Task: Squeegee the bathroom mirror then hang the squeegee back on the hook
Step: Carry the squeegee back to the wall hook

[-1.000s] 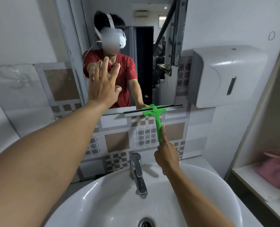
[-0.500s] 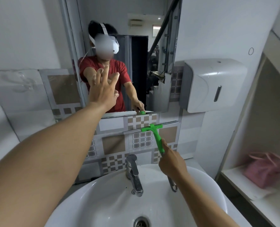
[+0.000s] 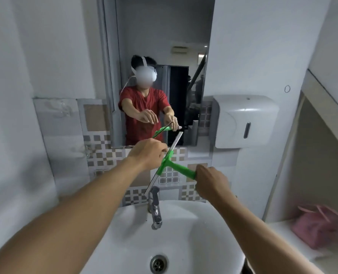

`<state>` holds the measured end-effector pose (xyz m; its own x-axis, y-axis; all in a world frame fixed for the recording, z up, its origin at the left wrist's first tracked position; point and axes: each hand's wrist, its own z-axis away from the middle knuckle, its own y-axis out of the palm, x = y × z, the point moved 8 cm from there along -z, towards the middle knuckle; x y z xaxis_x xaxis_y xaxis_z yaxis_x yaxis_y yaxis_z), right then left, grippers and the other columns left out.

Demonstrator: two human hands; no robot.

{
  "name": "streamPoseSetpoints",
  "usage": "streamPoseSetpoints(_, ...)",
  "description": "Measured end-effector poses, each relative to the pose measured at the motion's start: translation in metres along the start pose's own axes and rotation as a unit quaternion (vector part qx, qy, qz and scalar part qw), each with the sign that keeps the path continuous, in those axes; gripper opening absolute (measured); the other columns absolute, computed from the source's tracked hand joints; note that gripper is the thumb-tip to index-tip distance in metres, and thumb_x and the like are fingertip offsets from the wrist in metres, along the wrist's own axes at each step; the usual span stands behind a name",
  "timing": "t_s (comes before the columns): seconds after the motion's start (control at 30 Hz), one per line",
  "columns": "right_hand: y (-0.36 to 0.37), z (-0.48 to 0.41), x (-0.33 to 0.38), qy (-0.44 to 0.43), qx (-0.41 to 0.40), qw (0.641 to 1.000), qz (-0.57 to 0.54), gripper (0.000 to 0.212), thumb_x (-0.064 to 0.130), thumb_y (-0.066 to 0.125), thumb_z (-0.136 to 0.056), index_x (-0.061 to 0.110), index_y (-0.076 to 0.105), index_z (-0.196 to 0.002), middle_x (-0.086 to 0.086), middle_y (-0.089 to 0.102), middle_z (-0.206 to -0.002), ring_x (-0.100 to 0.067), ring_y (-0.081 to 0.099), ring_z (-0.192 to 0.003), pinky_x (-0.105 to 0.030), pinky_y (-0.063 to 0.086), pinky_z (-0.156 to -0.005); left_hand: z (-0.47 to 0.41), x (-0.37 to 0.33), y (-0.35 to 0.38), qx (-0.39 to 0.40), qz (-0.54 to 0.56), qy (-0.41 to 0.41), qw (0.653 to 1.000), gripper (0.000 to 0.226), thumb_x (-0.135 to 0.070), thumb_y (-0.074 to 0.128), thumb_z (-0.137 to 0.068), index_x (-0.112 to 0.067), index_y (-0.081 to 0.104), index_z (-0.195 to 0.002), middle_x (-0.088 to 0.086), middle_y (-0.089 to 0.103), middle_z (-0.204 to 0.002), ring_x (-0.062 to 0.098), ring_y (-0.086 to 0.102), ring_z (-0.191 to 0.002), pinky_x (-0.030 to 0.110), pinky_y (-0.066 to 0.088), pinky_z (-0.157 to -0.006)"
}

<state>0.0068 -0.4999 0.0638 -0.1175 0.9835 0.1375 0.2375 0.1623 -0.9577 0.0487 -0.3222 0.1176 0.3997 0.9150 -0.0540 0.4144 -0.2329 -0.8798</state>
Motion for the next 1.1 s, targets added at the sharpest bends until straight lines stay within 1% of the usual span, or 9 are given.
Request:
streamPoseSetpoints(0.2, -0.058, 0.011, 0.01, -0.089, -0.047, 0.993, 0.059, 0.023, 0.002, 0.05, -0.093, 0.011, 0.063, -0.109, -0.011, 0.07, -0.099, -0.032, 0.069, -0.085, -0.037, 0.048, -0.066, 0.026, -0.062, -0.002, 0.086, 0.02, 0.0, 0.996, 0.034, -0.013, 0.06, -0.089, -0.024, 0.073, -0.118, 0.002, 0.074, -0.11, 0.023, 0.068, -0.1, 0.041, 0.056, -0.088)
streamPoseSetpoints(0.47, -0.087, 0.017, 0.031, -0.201, -0.092, 0.974, 0.044, 0.017, 0.005, 0.055, -0.096, 0.013, 0.066, -0.105, -0.005, 0.069, -0.089, -0.027, 0.068, -0.08, -0.046, 0.058, -0.085, 0.039, -0.065, -0.029, 0.021, 0.05, -0.059, 0.997, 0.036, -0.014, 0.073, -0.088, -0.03, 0.07, -0.119, -0.003, 0.074, -0.109, 0.021, 0.068, -0.095, 0.043, 0.058, -0.085)
streamPoseSetpoints(0.57, -0.096, 0.015, 0.029, -0.221, -0.144, 0.965, 0.011, 0.015, 0.005, 0.059, -0.095, 0.013, 0.069, -0.105, -0.007, 0.072, -0.102, -0.03, 0.062, -0.113, -0.061, 0.033, -0.115, 0.047, -0.057, -0.034, 0.001, 0.061, -0.101, 0.993, 0.026, -0.019, 0.071, -0.091, -0.027, 0.07, -0.115, 0.0, 0.073, -0.102, 0.02, 0.069, -0.086, 0.045, 0.06, -0.081)
streamPoseSetpoints(0.63, -0.103, 0.01, 0.021, -0.197, -0.197, 0.96, -0.019, 0.032, 0.02, 0.066, -0.095, 0.013, 0.065, -0.125, -0.015, 0.062, -0.131, -0.037, 0.04, -0.14, -0.068, 0.017, -0.118, 0.055, -0.051, -0.038, -0.008, 0.084, -0.13, 0.988, 0.022, -0.024, 0.068, -0.094, -0.022, 0.068, -0.116, 0.001, 0.073, -0.1, 0.019, 0.069, -0.081, 0.044, 0.06, -0.079)
streamPoseSetpoints(0.7, -0.111, 0.012, 0.012, -0.157, -0.228, 0.95, -0.145, 0.054, 0.031, 0.064, -0.096, 0.015, 0.049, -0.145, -0.021, 0.042, -0.151, -0.04, 0.029, -0.145, -0.067, 0.027, -0.115, 0.065, -0.044, -0.043, -0.022, 0.109, -0.157, 0.981, 0.025, -0.028, 0.069, -0.094, -0.021, 0.067, -0.118, 0.001, 0.074, -0.103, 0.018, 0.069, -0.08, 0.042, 0.06, -0.079)
streamPoseSetpoints(0.77, -0.112, 0.013, 0.006, -0.119, -0.221, 0.914, -0.319, 0.06, 0.026, 0.059, -0.1, 0.018, 0.034, -0.154, -0.018, 0.033, -0.154, -0.032, 0.046, -0.127, -0.04, 0.053, -0.097, 0.073, -0.037, -0.045, -0.026, 0.137, -0.18, 0.974, 0.029, -0.028, 0.071, -0.092, -0.022, 0.066, -0.12, 0.0, 0.074, -0.108, 0.018, 0.068, -0.082, 0.039, 0.059, -0.079)
streamPoseSetpoints(0.83, -0.103, 0.006, 0.008, -0.076, -0.167, 0.88, -0.438, 0.064, 0.02, 0.058, -0.101, 0.022, 0.027, -0.157, -0.015, 0.039, -0.15, -0.017, 0.058, -0.102, -0.017, 0.053, -0.071, 0.081, -0.031, -0.044, -0.022, 0.16, -0.199, 0.967, 0.032, -0.026, 0.073, -0.091, -0.021, 0.065, -0.122, 0.0, 0.073, -0.113, 0.016, 0.068, -0.088, 0.034, 0.057, -0.079)
streamPoseSetpoints(0.97, -0.082, -0.017, 0.031, -0.05, -0.073, 0.821, -0.564, 0.069, 0.015, 0.063, -0.099, 0.028, 0.027, -0.156, -0.012, 0.064, -0.129, -0.016, 0.073, -0.089, -0.026, 0.061, -0.062, 0.098, -0.014, -0.041, -0.019, 0.186, -0.232, 0.954, 0.031, -0.024, 0.072, -0.091, -0.019, 0.064, -0.12, 0.0, 0.071, -0.116, 0.014, 0.066, -0.092, 0.025, 0.052, -0.077)
streamPoseSetpoints(1.1, -0.073, -0.035, 0.073, -0.086, -0.034, 0.812, -0.577, 0.064, 0.011, 0.064, -0.097, 0.031, 0.035, -0.15, -0.008, 0.069, -0.113, -0.017, 0.076, -0.079, -0.033, 0.065, -0.063, 0.117, 0.013, -0.035, -0.02, 0.211, -0.271, 0.939, 0.032, -0.023, 0.069, -0.092, -0.017, 0.062, -0.123, 0.001, 0.069, -0.121, 0.02, 0.065, -0.106, 0.039, 0.056, -0.094)
